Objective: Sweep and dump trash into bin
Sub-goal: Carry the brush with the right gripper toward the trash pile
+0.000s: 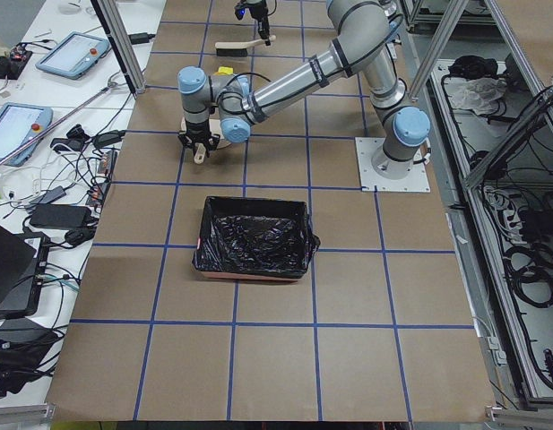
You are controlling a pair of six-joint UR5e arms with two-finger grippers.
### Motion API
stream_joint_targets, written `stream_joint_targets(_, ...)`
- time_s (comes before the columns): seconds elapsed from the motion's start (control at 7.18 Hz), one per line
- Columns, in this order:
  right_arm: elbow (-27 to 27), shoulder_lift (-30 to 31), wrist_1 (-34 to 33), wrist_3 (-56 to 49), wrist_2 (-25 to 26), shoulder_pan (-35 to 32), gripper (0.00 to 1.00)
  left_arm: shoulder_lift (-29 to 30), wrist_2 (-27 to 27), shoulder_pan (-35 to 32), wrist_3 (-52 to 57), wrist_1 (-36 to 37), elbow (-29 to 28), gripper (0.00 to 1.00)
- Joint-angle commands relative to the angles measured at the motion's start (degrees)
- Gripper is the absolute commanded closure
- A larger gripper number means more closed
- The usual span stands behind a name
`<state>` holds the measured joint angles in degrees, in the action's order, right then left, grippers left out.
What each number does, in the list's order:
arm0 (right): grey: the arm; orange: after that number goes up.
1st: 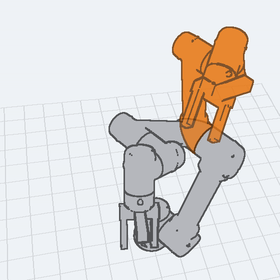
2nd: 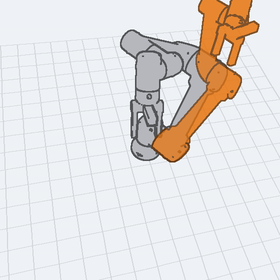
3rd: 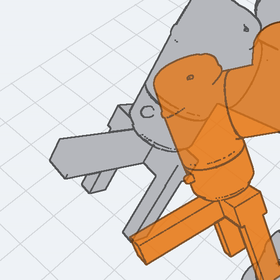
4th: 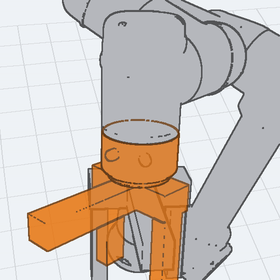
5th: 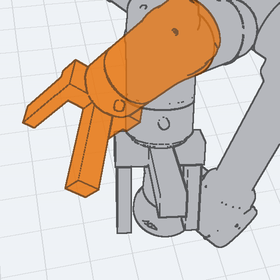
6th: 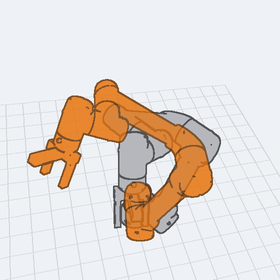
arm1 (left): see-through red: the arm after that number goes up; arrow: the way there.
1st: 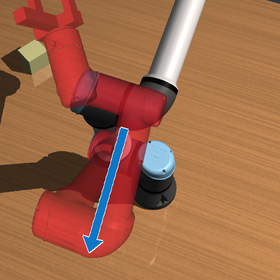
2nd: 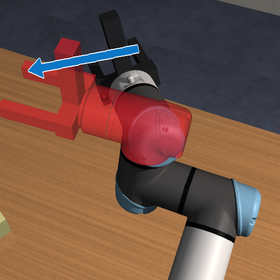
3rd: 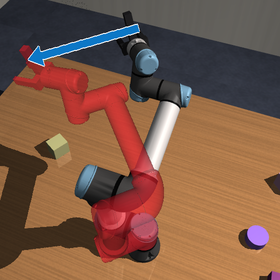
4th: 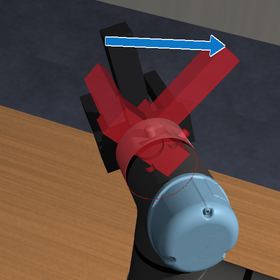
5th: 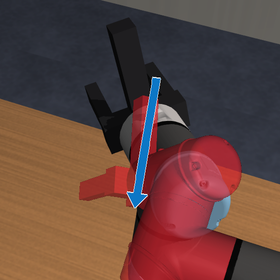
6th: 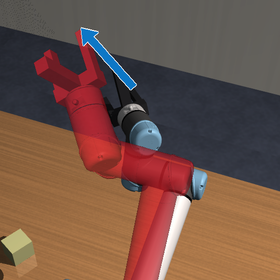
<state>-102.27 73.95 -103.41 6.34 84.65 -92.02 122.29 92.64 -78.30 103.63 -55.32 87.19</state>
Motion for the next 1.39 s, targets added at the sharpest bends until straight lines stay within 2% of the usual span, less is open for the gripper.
stream_joint_targets(0.0, 0.2, -1.9, -3.2, 2.3, 0.0, -1.8, 1.00, -0.1, -0.1, 0.0, -0.1, -0.1, 0.0, 0.71)
stream_joint_targets(0.14, 0.2, -3.0, -5.1, 3.4, -0.1, -2.5, 1.00, 0.0, -0.1, 0.0, -0.1, -0.1, 0.0, 0.79)
stream_joint_targets(0.28, 0.4, -3.0, -5.7, 5.3, 0.6, -3.9, 1.00, -0.1, -0.1, 0.0, -0.1, 0.0, 0.0, 0.91)
stream_joint_targets(0.56, 1.4, -3.2, -5.5, 9.2, 0.5, -7.1, 1.00, -0.6, -1.0, -0.1, -0.2, 0.0, -0.1, 1.00)
stream_joint_targets(1.25, 2.9, -5.6, -5.5, 15.4, -2.4, -9.1, 1.00, -1.1, -1.2, -2.5, -1.5, -0.1, -0.1, 1.00)
